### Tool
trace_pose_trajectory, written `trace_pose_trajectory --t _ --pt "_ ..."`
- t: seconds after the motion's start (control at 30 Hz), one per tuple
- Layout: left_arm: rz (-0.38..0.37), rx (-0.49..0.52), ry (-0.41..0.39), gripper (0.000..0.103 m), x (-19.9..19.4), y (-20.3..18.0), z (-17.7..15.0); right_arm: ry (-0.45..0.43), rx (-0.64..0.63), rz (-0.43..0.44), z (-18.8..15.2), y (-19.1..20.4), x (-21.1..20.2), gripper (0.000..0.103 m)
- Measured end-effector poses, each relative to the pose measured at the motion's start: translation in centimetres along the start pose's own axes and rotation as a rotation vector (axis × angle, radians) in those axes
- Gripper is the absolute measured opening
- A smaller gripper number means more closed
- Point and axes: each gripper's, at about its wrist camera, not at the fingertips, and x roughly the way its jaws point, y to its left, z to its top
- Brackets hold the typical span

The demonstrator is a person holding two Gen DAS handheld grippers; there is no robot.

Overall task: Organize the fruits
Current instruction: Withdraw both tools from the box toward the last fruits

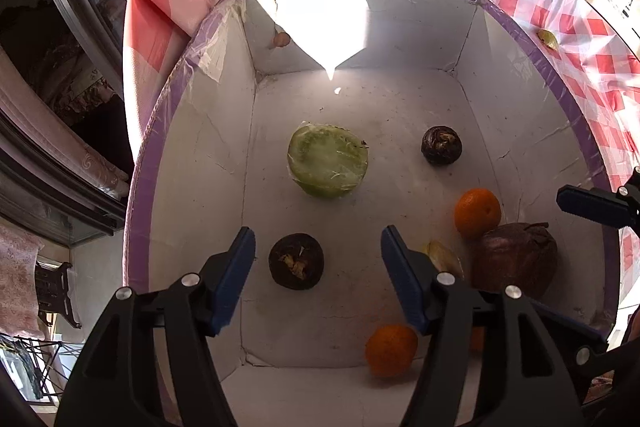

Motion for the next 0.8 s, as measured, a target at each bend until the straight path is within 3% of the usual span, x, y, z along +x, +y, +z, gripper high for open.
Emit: trace_pose_trajectory --t 0.13,0.47,0.6,0.8 --pt "0.035 0.018 -0.012 0.081 -0.3 -0.3 0.3 -0.012 0.012 -0.004 0.0 -0.2 -0.1 0.068" --pt "0.056 0.016 0.016 0.081 0.1 -0.2 0.6 -0.037 0.060 0.017 -0.2 -1.0 -0.4 0.071" --pt "0.062 -0.003 0.037 0.081 0.0 0.0 0.9 -0.093 0.112 0.066 -0.3 -1.9 -1.4 0.071" --pt "0.167 -0.011 -0.057 0.083 -1.8 -0.7 2.2 -0.190 0.261 0.079 -0.9 -5.6 -3.5 0.071"
